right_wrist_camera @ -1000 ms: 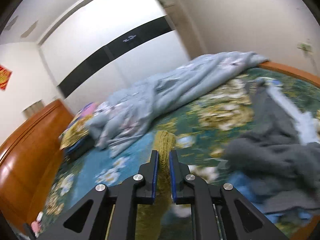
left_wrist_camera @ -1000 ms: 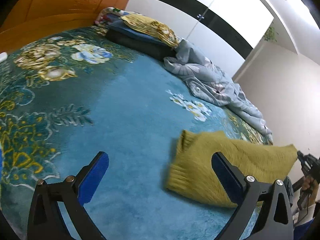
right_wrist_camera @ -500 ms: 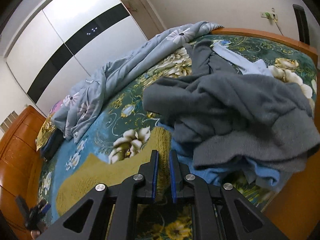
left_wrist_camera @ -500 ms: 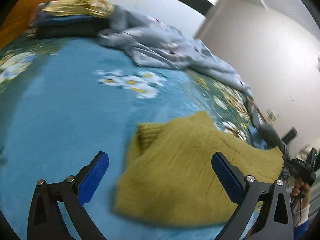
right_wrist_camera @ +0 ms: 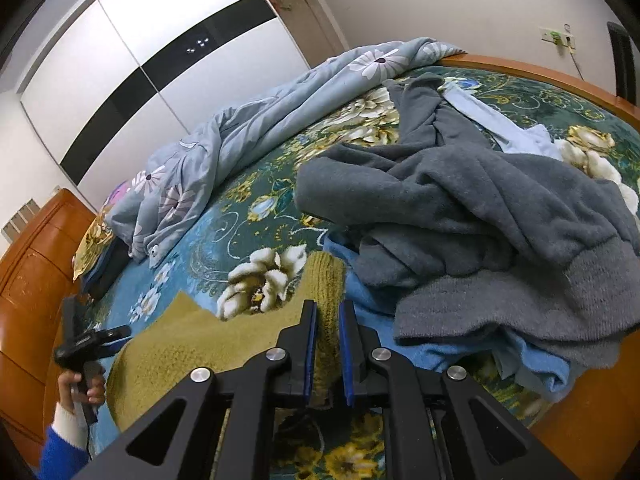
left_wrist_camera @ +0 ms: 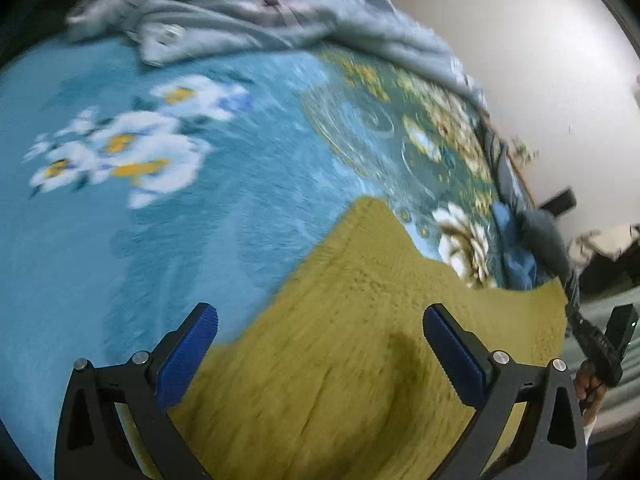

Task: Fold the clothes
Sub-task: 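Grasp the sweater edge with the left gripper while the right gripper grasps another edge, then lift and shake the sweater out flat with both grippers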

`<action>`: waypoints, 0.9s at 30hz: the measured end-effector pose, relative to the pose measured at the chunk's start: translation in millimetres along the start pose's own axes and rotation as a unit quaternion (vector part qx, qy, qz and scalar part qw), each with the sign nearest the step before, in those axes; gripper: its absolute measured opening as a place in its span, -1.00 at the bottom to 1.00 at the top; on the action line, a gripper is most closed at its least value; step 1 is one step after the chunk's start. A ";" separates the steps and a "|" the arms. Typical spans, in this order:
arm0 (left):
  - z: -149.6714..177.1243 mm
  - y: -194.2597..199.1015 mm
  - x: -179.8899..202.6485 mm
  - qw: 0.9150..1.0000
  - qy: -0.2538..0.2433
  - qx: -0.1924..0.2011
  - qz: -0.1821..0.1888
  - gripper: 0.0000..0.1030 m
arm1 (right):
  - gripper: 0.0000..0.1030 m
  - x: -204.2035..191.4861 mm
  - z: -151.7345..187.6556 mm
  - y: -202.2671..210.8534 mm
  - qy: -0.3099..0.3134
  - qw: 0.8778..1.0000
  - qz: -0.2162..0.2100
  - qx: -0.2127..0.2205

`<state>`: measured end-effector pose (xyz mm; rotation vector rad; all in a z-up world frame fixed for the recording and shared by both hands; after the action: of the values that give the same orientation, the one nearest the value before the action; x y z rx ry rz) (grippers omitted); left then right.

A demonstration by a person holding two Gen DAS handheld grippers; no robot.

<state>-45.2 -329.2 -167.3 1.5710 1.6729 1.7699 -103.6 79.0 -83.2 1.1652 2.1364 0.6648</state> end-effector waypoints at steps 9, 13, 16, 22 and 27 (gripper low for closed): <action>-3.8 -39.4 15.4 0.998 -0.017 -0.060 -0.010 0.53 | -0.74 -6.8 -7.3 -10.9 0.013 1.000 -0.007 -0.006; -8.1 -30.0 9.1 0.999 0.000 -0.045 -0.009 -0.60 | -0.74 -15.2 -13.1 -11.5 0.025 1.000 -0.012 -0.004; -15.9 -15.0 5.6 1.000 0.021 -0.014 0.011 -0.71 | -0.75 -28.2 -23.5 -8.4 0.036 0.999 -0.024 0.005; -71.7 50.6 14.0 0.996 0.029 0.082 0.014 -0.73 | -0.76 -76.9 -76.9 -13.0 0.089 0.995 -0.036 0.020; -146.3 156.4 31.9 0.979 0.034 0.202 0.009 -0.75 | -0.77 -146.0 -178.8 -11.0 0.120 0.989 -0.056 0.070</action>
<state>-100.0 -436.5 12.6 1.6982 2.1638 1.5758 -174.7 -76.8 72.0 1.0719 2.4656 0.6394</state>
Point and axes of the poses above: each gripper's, at about its wrist camera, not at the fingertips, and y roughly against the way its jaws point, x to its right, z to its underside, the point moved 10 cm from there along -y, roughly the way its jaws point, and after that the axes turned 12 degrees about y, right-handed, at the moved point
